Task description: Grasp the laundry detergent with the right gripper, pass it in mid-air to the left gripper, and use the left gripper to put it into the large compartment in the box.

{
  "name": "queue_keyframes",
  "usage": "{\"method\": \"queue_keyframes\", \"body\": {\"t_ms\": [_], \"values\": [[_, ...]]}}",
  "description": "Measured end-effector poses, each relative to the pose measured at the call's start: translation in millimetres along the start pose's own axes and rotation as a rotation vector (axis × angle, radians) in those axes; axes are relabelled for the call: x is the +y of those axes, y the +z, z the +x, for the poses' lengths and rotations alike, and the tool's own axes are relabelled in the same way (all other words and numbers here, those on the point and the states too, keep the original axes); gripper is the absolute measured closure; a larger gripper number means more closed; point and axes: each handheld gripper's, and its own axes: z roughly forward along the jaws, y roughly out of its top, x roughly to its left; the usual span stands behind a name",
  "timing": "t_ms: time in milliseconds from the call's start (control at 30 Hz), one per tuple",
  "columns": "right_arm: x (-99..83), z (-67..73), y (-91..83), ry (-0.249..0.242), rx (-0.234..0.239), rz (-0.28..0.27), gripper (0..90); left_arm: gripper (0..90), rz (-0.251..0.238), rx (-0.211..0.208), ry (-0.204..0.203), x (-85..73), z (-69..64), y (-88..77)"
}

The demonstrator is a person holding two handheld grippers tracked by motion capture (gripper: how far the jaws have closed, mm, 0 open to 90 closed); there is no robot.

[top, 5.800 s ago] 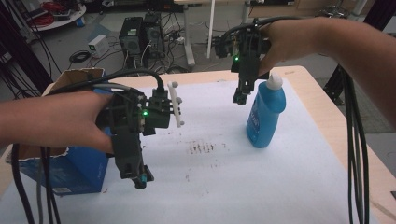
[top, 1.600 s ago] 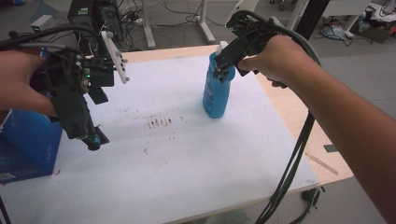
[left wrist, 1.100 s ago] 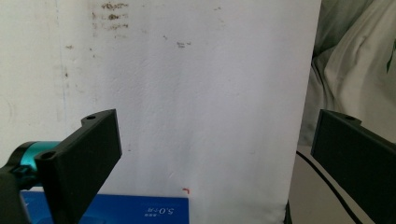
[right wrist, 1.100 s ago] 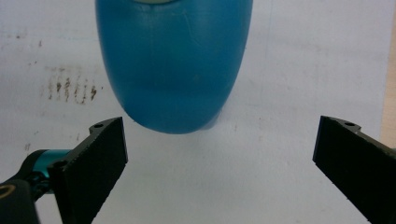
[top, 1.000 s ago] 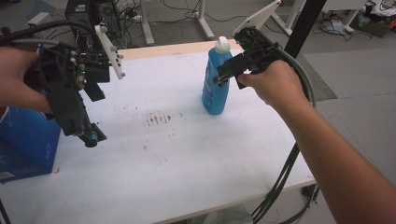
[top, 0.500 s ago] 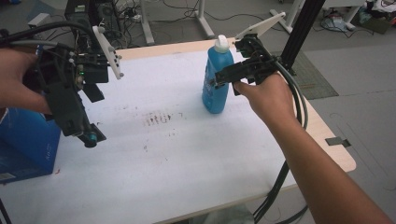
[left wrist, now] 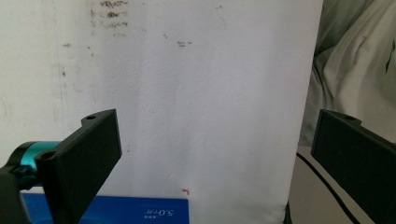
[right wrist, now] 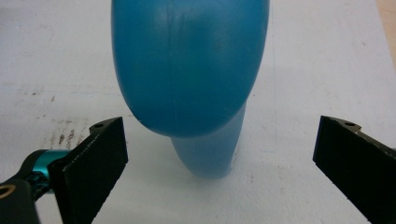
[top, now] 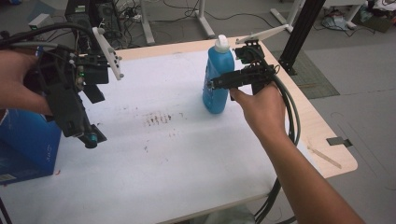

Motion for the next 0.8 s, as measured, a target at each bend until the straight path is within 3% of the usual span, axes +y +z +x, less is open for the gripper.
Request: {"method": "queue_keyframes", "body": {"t_ms": [567, 800], "values": [[-26.2, 8.0, 4.1, -0.010, -0.027, -0.228, 2.4, 1.7, -0.002, -0.006, -0.003, 0.5, 2.4, 1.6], [-34.9, 9.1, 8.8, -0.017, -0.022, -0.272, 2.4, 1.7, -0.001, -0.007, -0.004, -0.3, 3.6, 1.6]]}}
